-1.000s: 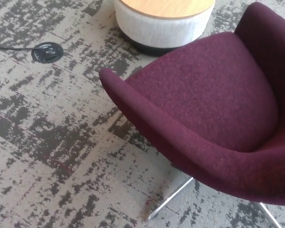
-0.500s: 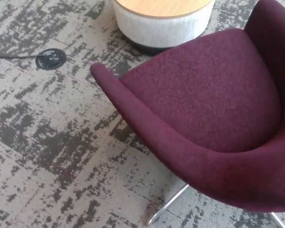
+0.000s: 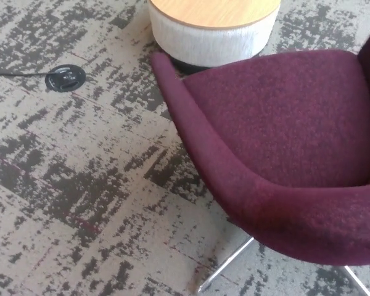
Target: The robot walks towards a chair and uses its right hand to push it from the side in an anticlockwise direction to rotate it
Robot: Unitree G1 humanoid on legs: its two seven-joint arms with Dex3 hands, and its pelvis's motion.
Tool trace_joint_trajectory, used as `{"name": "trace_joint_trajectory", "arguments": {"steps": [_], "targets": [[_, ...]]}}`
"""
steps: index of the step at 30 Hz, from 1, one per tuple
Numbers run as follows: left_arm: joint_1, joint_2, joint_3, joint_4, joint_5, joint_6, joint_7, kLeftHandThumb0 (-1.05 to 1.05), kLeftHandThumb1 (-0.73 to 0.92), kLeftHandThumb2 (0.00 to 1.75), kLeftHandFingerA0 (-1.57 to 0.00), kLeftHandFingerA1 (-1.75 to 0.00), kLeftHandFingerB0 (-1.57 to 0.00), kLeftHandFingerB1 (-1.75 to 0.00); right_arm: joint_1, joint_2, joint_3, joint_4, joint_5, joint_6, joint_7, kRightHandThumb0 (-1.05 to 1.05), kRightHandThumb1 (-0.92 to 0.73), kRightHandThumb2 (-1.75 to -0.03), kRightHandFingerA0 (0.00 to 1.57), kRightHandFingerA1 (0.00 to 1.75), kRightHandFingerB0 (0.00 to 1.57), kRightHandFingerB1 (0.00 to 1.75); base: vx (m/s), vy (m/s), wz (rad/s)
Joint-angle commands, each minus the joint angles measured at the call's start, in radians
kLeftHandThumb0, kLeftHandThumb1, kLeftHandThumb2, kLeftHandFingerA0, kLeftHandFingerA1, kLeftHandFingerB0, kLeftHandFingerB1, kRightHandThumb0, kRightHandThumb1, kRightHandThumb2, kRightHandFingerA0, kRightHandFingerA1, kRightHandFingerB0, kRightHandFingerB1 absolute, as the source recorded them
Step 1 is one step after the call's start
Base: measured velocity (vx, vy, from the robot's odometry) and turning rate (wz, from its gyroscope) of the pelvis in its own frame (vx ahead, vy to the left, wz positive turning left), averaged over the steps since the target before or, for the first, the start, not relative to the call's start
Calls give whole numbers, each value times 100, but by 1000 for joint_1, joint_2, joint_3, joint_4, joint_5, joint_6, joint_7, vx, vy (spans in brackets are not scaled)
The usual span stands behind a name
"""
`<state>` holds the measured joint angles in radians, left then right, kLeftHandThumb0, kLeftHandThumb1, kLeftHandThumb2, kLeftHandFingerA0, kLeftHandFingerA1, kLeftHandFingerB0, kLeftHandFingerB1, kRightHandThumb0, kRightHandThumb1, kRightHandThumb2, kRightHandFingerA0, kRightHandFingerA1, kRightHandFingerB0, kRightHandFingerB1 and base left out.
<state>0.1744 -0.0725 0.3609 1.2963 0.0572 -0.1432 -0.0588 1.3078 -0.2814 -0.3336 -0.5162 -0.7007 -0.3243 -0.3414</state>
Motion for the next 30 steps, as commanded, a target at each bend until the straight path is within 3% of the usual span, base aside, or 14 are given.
{"name": "trace_joint_trajectory", "arguments": {"steps": [1, 4, 5, 14, 15, 16, 21, 22, 25, 26, 27, 28, 29, 30], "targets": [[-125, 22, 0, -79, -62, -231, -62, -73, 59, 94, -41, -60, -19, -47, 50, 47, -39, 0, 118, 4, 77, -84, -73, -101, 0, 20, 0, 9, 0, 0, 0], [-134, 11, 16, -80, -82, -225, -66, -75, 58, 95, -44, -62, -19, -48, 44, 60, -39, -9, 113, 22, 94, -82, -70, -98, 0, 19, 0, 9, 39, -35, 8], [-137, 9, 21, -79, -87, -223, -68, -71, 72, 62, -47, -53, -25, -36, 43, 65, -39, -13, 114, 27, 103, -83, -71, -99, 0, 18, 0, 8, 12, -60, 9], [-135, 11, 11, -78, -72, -224, -68, -72, 76, 63, -46, -50, -23, -34, -43, 67, -28, 76, 104, 29, 100, -81, -73, -104, 0, 24, 0, 12, 0, -15, 2], [-134, 16, 1, -77, -59, -232, -61, -76, 61, 96, -43, -60, -18, -47, -58, 65, -26, 87, 103, 35, 103, -81, -74, -104, 0, 23, 0, 13, 0, 0, 0], [-134, 18, 4, -78, -62, -232, -61, -70, 76, 63, -47, -48, -24, -33, -87, 58, -20, 129, 103, 34, 99, -83, -77, -109, 0, 25, 0, 13, 0, 0, 0], [-135, 18, 6, -82, -67, -224, -57, -72, 74, 63, -49, -48, -25, -33, -225, 36, 5, 357, 207, -9, 116, -85, -72, -99, 0, 16, 0, 6, 0, 0, 0], [-137, 16, 12, -81, -74, -223, -60, -77, 60, 95, -45, -59, -19, -46, -248, 30, 8, 394, 190, 1, 113, -86, -76, -102, 0, 17, 0, 4, 0, 0, 0], [-136, 17, 6, -81, -66, -225, -51, -77, 61, 96, -44, -58, -18, -46, -302, 33, 17, 500, 259, -11, 150, -88, -75, -100, 0, 14, 0, 2, 0, 0, 0], [-138, 20, 8, -80, -68, -223, -56, -71, 74, 62, -47, -49, -22, -32, -315, 35, 20, 531, 265, -15, 149, -90, -78, -104, 0, 14, 0, 4, 0, 0, 0], [-140, 22, 14, -80, -75, -220, -67, -71, 74, 62, -47, -49, -22, -32, -327, 38, 22, 558, 275, -11, 155, -90, -78, -104, 0, 14, 0, 4, 0, 0, 0], [-146, 21, 29, -81, -96, -203, -84, -76, 59, 93, -39, -57, -15, -44, -334, 36, 25, 565, 266, 5, 159, -91, -80, -106, 0, 13, 0, 2, 0, 0, 0], [-149, 23, 36, -81, -103, -195, -87, -76, 59, 93, -39, -57, -17, -45, -347, 44, 28, 594, 287, 8, 171, -92, -80, -106, 0, 12, 0, 2, 0, 0, 0], [-146, 27, 34, -82, -97, -196, -86, -70, 74, 62, -47, -46, -23, -31, -362, 48, 28, 633, 306, -9, 168, -91, -79, -105, 0, 13, 0, 4, 0, 0, 0]]}}
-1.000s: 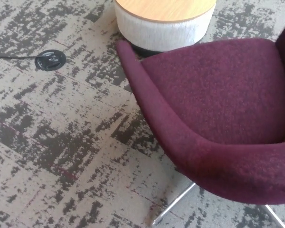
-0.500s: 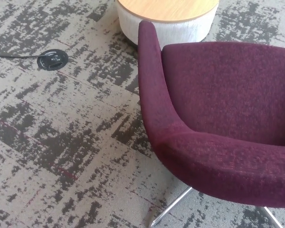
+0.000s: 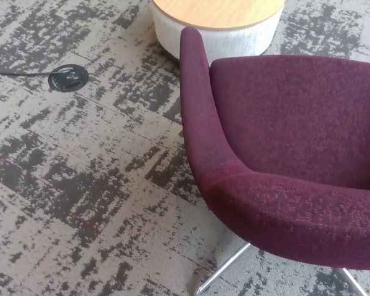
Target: The robot walks towards a chair and uses its right hand to push it from the side in an anticlockwise direction to rotate it
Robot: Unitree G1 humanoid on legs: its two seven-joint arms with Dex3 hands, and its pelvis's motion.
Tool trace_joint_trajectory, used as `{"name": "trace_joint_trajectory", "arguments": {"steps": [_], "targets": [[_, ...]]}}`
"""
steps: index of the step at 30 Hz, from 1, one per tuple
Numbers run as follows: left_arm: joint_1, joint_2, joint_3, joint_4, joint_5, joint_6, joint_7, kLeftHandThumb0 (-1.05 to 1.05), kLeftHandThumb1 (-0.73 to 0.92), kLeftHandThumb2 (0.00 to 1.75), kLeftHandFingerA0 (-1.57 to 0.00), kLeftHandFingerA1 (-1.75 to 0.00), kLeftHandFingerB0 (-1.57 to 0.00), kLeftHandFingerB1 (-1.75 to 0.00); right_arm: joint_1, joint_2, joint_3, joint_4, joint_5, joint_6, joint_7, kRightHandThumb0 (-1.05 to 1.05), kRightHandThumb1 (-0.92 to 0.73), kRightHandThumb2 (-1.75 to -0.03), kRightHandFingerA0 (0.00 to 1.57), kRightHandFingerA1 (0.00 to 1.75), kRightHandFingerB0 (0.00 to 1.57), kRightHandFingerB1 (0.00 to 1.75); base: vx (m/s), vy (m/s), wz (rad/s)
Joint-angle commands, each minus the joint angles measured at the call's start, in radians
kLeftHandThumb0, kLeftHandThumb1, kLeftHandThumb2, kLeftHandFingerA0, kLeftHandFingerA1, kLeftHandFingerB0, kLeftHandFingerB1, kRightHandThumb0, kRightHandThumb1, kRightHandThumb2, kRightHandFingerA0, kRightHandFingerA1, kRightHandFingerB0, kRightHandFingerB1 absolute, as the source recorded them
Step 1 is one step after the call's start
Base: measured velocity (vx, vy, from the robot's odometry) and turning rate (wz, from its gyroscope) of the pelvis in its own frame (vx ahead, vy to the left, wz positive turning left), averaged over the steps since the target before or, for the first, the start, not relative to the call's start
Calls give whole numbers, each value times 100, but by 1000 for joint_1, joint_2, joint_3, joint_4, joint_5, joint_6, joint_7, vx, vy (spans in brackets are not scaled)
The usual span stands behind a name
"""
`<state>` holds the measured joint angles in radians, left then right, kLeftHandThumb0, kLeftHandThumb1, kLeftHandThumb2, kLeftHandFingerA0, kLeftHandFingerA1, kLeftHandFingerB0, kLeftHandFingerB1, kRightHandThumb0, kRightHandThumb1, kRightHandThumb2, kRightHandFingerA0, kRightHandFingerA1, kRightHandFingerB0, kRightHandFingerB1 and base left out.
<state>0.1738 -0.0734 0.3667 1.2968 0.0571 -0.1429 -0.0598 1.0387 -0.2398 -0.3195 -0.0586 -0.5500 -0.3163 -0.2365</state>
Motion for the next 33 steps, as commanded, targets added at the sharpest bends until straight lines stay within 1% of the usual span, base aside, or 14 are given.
{"name": "trace_joint_trajectory", "arguments": {"steps": [1, 7, 8, 9, 10, 11, 13, 15, 16, 26, 27, 28, 32, 33], "targets": [[-144, 28, 27, -82, -94, -197, -85, -70, 74, 62, -47, -46, -23, -31, -98, 6, 13, 190, 160, -25, 61, -91, -79, -105, 0, 13, 0, 4, 0, 0, 0], [-135, 36, 11, -79, -71, -204, -62, -71, 73, 62, -48, -50, -23, -33, -182, 25, 3, 387, 215, -113, 16, -83, -74, -98, 0, 10, 1, 6, 0, 0, 0], [-132, 36, 10, -78, -70, -202, -67, -73, 60, 94, -41, -59, -17, -46, -210, 32, -1, 450, 227, -145, -1, -83, -77, -101, 0, 12, 0, 8, 0, 0, 0], [-128, 35, 8, -78, -70, -199, -68, -71, 59, 94, -42, -58, -17, -46, -229, 37, -6, 501, 240, -177, -13, -82, -76, -101, 0, 13, 1, 9, 0, 0, 0], [-127, 34, 8, -78, -69, -198, -68, -71, 59, 94, -42, -58, -17, -46, -235, 37, -8, 517, 244, -190, -16, -82, -76, -101, 0, 13, 1, 9, 0, 0, 0], [-123, 37, -5, -78, -54, -211, -58, -68, 77, 61, -47, -48, -23, -33, -238, 44, -8, 523, 258, -190, -4, -82, -75, -99, 0, 10, 1, 7, 0, 0, 0], [-116, 32, 11, -75, -76, -220, -84, -72, 60, 94, -40, -59, -17, -46, -245, 43, 2, 547, 247, -216, -15, -82, -74, -99, 0, 10, 4, 10, 0, 0, 0], [-117, 31, 19, -73, -86, -221, -94, -72, 60, 94, -40, -59, -17, -46, -250, 43, 4, 562, 250, -230, -16, -82, -74, -99, 0, 10, 4, 10, 0, 0, 0], [-117, 35, 10, -71, -71, -221, -77, -71, 75, 62, -48, -48, -27, -33, -253, 42, 10, 576, 241, -237, -22, -82, -76, -100, 0, 10, 4, 10, 0, 0, 0], [-113, 47, 6, -64, -67, -202, -71, -69, 75, 63, -46, -52, -26, -34, -353, 25, 57, 766, 279, -264, 51, -82, -75, -101, 0, 10, 3, 11, 0, 0, 0], [-105, 52, -3, -61, -56, -211, -76, -73, 61, 96, -39, -62, -18, -48, -378, 39, 46, 811, 310, -263, 65, -78, -75, -101, 0, 14, 2, 13, 0, 0, 0], [-107, 49, 9, -59, -69, -197, -75, -69, 73, 62, -40, -54, -25, -35, -386, 44, 43, 826, 321, -256, 68, -74, -75, -102, 0, 15, 0, 13, 0, 0, 0], [-100, 55, -10, -52, -42, -200, -42, -73, 74, 62, -43, -54, -26, -34, -422, 67, 7, 910, 411, -280, 128, -70, -72, -103, 0, 21, 0, 19, 0, 0, 0], [-97, 56, -13, -53, -37, -205, -37, -73, 74, 62, -46, -55, -28, -34, -431, 67, 5, 929, 413, -287, 132, -60, -87, -73, 0, 17, 0, 13, 0, 0, 0]]}}
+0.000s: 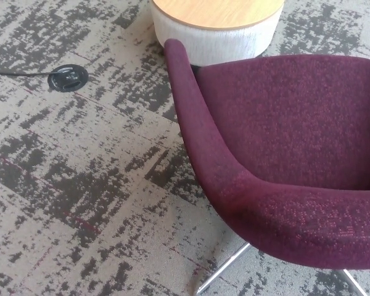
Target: The robot walks towards a chair and uses its right hand to push it from the side in an anticlockwise direction to rotate it
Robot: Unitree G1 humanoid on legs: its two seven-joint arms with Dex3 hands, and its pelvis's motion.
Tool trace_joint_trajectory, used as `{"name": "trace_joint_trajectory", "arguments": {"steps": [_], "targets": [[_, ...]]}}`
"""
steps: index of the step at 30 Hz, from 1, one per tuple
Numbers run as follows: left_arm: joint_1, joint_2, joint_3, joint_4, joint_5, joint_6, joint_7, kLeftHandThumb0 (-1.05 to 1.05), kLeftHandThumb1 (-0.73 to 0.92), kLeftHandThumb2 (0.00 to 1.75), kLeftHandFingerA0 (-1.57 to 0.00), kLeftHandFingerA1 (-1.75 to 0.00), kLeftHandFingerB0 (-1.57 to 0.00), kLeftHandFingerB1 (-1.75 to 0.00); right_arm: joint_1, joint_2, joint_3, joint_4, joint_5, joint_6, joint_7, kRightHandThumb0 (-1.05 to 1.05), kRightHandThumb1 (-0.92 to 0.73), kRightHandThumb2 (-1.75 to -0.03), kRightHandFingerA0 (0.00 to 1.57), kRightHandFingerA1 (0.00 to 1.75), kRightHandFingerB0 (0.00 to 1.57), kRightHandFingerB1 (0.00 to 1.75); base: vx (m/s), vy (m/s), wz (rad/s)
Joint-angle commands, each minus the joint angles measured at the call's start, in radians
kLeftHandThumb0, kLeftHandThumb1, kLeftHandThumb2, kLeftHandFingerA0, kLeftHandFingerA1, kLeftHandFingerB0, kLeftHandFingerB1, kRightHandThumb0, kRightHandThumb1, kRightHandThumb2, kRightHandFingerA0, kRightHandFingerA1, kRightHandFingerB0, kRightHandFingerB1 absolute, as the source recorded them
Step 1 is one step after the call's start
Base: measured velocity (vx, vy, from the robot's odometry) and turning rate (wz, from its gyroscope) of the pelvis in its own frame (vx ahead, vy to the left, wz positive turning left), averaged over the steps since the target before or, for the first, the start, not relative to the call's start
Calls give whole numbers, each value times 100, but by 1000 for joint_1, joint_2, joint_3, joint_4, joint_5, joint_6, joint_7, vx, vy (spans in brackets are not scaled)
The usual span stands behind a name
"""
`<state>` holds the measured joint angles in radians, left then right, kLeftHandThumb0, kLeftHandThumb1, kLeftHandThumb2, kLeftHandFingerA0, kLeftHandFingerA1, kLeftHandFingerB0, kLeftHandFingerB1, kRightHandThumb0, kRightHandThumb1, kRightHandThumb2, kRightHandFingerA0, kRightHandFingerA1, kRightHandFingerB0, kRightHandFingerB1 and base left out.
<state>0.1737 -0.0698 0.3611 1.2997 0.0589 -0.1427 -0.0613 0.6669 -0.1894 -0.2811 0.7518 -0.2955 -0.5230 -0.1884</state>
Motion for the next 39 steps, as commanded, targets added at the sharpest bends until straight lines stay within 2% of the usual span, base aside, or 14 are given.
{"name": "trace_joint_trajectory", "arguments": {"steps": [1, 2, 3, 4, 9, 10, 18, 20, 21, 22, 30, 31, 36, 39], "targets": [[-95, 53, -5, -57, -44, -205, -40, -73, 74, 62, -46, -55, -28, -34, -67, 15, -33, 137, 162, -90, 89, -60, -87, -73, 0, 17, 0, 13, 0, 0, 0], [-92, 55, -7, -59, -43, -211, -43, -78, 61, 76, -44, -58, -25, -40, -79, 18, -40, 159, 174, -105, 96, -70, -72, -104, 0, 20, 0, 20, 0, 0, 0], [-92, 57, -9, -59, -41, -209, -41, -74, 75, 63, -45, -51, -30, -32, -80, 20, -38, 163, 175, -105, 95, -63, -87, -70, 0, 20, 1, 16, 0, 0, 0], [-96, 55, -4, -58, -49, -203, -44, -76, 58, 96, -42, -62, -21, -47, -84, 20, -39, 173, 179, -110, 97, -70, -71, -104, 0, 21, 0, 20, 0, 0, 0], [-102, 55, -7, -62, -48, -194, -31, -73, 73, 62, -48, -52, -29, -33, -97, 16, -41, 199, 207, -124, 130, -66, -88, -66, 0, 21, 0, 17, 0, 0, 0], [-102, 57, -12, -63, -43, -198, -28, -73, 73, 62, -49, -54, -29, -34, -95, 17, -41, 189, 215, -106, 141, -73, -73, -107, 0, 18, 0, 18, 0, 0, 0], [-96, 68, -21, -54, -39, -203, -29, -73, 73, 62, -46, -52, -31, -33, -106, 22, -69, 204, 288, -80, 228, -83, -74, -109, 0, 12, 0, 13, 0, 0, 0], [-98, 65, -21, -51, -38, -189, -5, -72, 72, 62, -50, -53, -31, -33, -104, 21, -67, 205, 282, -79, 218, -76, -87, -68, 0, 25, 0, 9, 0, 0, 0], [-82, 61, -16, -50, -45, -196, -12, -72, 59, 94, -42, -62, -18, -46, -100, 20, -62, 217, 263, -106, 188, -80, -76, -109, 0, 14, 0, 13, 0, 0, 0], [-74, 60, -9, -50, -54, -197, -24, -70, 72, 62, -43, -54, -23, -33, -104, 21, -63, 229, 264, -108, 183, -81, -76, -109, 0, 14, 0, 14, 0, 0, 0], [-69, 57, 2, -48, -59, -175, -20, -74, 58, 94, -38, -62, -16, -46, -120, 24, -67, 257, 284, -100, 176, -76, -75, -107, 0, 15, 0, 16, 0, 0, 0], [-67, 59, -3, -48, -52, -182, -20, -71, 73, 62, -41, -55, -23, -33, -120, 24, -65, 262, 279, -109, 166, -75, -75, -106, 0, 15, 0, 16, 0, 0, 0], [-71, 58, -15, -46, -39, -172, 1, -72, 72, 62, -41, -54, -24, -32, -115, 19, -56, 271, 265, -113, 145, -76, -76, -109, 0, 16, 0, 16, 0, 0, 0], [-74, 52, -11, -47, -47, -174, 0, -78, 58, 95, -39, -63, -18, -46, -116, 13, -45, 276, 243, -114, 115, -70, -74, -109, 0, 21, 0, 21, 0, 0, 0]]}}
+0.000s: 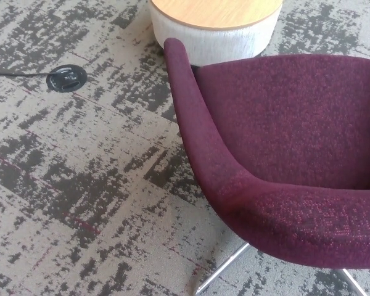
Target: The robot walks towards a chair and uses its right hand to push it from the side in an anticlockwise direction to rotate it
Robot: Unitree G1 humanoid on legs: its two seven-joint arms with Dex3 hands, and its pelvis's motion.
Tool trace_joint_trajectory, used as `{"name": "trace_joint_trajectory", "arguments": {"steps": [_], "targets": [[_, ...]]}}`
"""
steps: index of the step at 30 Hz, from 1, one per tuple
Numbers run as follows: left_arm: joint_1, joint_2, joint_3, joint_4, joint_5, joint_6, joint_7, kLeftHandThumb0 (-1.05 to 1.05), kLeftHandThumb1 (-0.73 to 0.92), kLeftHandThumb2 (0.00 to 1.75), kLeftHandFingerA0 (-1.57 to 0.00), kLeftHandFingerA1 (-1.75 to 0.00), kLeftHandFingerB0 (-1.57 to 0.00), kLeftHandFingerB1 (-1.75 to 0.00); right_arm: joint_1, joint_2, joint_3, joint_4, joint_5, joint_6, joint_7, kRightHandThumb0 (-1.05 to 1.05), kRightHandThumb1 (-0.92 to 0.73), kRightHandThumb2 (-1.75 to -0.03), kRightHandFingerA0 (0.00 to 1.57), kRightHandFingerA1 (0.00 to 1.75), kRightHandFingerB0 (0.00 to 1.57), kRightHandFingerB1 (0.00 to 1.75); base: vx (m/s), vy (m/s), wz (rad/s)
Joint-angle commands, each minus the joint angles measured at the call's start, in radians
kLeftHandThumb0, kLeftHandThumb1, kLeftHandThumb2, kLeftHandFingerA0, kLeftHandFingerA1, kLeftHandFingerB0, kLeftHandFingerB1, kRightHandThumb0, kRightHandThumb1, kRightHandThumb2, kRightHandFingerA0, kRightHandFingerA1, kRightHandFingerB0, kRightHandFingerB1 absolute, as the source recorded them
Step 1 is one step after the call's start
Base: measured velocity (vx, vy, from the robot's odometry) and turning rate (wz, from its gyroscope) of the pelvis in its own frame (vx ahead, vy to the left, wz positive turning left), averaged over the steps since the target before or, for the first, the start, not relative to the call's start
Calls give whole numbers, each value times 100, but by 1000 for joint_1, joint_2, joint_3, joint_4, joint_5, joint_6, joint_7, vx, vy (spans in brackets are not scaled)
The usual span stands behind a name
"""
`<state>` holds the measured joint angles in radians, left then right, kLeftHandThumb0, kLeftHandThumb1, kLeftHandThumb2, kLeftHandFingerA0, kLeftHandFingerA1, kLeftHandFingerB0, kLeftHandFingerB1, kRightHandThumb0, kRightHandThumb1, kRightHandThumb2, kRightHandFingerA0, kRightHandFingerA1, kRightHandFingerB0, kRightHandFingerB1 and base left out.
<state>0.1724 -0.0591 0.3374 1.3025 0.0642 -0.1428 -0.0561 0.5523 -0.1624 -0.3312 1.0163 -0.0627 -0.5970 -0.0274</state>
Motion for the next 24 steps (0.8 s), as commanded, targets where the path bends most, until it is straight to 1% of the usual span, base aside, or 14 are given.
{"name": "trace_joint_trajectory", "arguments": {"steps": [1, 2, 3, 4, 11, 12, 13, 14, 15, 16, 17, 18, 21, 24], "targets": [[-78, 37, 27, -50, -69, -168, -12, -74, 57, 94, -40, -63, -20, -47, -1, -14, 6, 8, 9, -40, -52, -73, -72, -97, 0, 16, 0, 16, 0, 0, 0], [-77, 37, 27, -50, -70, -168, -17, -74, 59, 94, -38, -62, -18, -46, -2, -12, 2, 8, 19, -39, -45, -74, -73, -108, 0, 18, 0, 19, 0, 0, 0], [-75, 37, 26, -50, -68, -169, -24, -74, 59, 94, -38, -62, -18, -46, -2, -8, -4, 6, 34, -38, -32, -74, -73, -108, 0, 18, 0, 19, 0, 0, 0], [-75, 39, 24, -47, -63, -174, -18, -71, 73, 62, -41, -58, -27, -34, -2, -7, -4, 4, 34, -37, -35, -74, -73, -108, 0, 17, 0, 19, 0, 0, 0], [-71, 43, -1, -45, -40, -183, -5, -73, 74, 62, -40, -54, -25, -32, 12, -12, 2, -9, 26, -44, -43, -72, -74, -109, 0, 19, 0, 20, 0, 0, 0], [-71, 42, 9, -44, -53, -178, -15, -74, 72, 62, -41, -54, -28, -32, 16, -10, 1, -15, 28, -50, -40, -70, -90, -67, 0, 21, 0, 17, 0, 0, 0], [-72, 41, 14, -43, -59, -177, -18, -74, 72, 62, -41, -54, -28, -32, 18, -9, 1, -17, 30, -53, -38, -70, -90, -67, 0, 21, 0, 17, 0, 0, 0], [-69, 43, 6, -45, -51, -182, -19, -73, 74, 62, -40, -53, -26, -32, 16, -8, -2, -18, 37, -47, -32, -72, -71, -96, 0, 16, 0, 16, 0, 0, 0], [-68, 44, 4, -46, -49, -185, -24, -75, 73, 62, -39, -52, -25, -31, 11, -4, -9, -15, 50, -48, -23, -72, -73, -107, 0, 18, 0, 20, 0, 0, 0], [-71, 37, 21, -50, -71, -179, -35, -73, 56, 94, -32, -59, -17, -45, 6, -5, -9, -10, 51, -38, -24, -73, -73, -109, 0, 19, 0, 20, 0, 0, 0], [-73, 37, 18, -51, -66, -175, -26, -73, 58, 97, -34, -60, -17, -45, 4, -6, -8, -5, 50, -36, -24, -76, -75, -109, 0, 17, 0, 18, 0, 0, 0], [-75, 39, 6, -50, -50, -172, -5, -71, 73, 62, -39, -53, -27, -32, 4, -8, -6, 1, 49, -44, -21, -77, -76, -109, 0, 16, 0, 16, 0, 0, 0], [-68, 44, -2, -48, -42, -189, -13, -73, 74, 62, -37, -53, -24, -32, 5, -12, 5, 2, 35, -40, -37, -76, -73, -104, 6, 22, 5, 15, 0, 0, 0], [-76, 37, 34, -46, -85, -168, -29, -73, 69, 61, -39, -54, -28, -32, 7, -13, 13, 5, 25, -47, -51, -77, -76, -106, 1, 17, 0, 15, 0, 0, 0]]}}
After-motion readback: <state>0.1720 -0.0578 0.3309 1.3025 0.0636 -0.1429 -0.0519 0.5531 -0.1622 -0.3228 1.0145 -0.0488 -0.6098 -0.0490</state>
